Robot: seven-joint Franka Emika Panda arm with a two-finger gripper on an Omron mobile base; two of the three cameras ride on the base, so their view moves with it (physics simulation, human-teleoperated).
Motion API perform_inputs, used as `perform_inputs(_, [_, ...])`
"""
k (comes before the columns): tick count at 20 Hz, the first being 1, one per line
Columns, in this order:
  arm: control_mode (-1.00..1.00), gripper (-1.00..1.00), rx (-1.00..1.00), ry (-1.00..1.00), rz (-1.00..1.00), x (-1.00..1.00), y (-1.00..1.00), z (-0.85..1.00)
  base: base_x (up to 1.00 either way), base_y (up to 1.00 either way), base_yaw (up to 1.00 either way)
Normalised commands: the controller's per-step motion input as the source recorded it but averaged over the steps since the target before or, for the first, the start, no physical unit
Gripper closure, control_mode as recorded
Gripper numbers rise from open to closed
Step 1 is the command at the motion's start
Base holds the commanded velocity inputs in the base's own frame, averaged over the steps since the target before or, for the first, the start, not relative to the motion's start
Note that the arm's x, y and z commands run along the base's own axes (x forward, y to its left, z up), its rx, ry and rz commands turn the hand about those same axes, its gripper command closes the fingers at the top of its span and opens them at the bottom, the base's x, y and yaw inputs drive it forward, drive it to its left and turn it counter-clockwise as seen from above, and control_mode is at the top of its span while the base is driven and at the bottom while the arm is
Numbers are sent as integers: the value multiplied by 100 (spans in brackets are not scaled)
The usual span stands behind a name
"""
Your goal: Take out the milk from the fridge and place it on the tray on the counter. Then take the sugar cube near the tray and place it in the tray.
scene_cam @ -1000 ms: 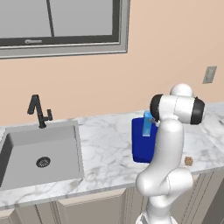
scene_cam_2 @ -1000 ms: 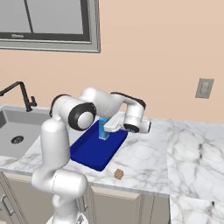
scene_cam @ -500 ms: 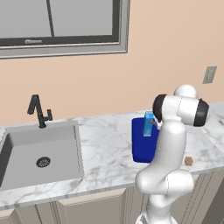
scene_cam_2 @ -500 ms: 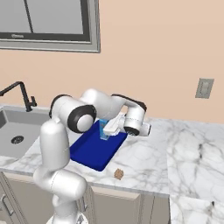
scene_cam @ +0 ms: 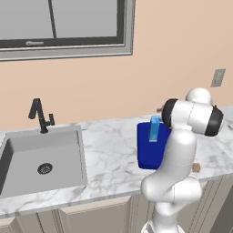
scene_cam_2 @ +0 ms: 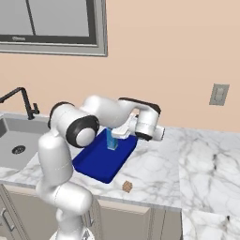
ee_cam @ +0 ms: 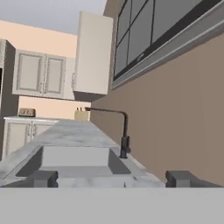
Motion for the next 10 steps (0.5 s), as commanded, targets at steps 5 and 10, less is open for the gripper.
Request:
perform_inputs(5, [-100, -100, 1, -1, -1, -80, -27, 42, 0, 0, 0])
perform_inputs(10, [-100, -100, -12, 2, -9, -100, -17, 13, 0, 0, 0])
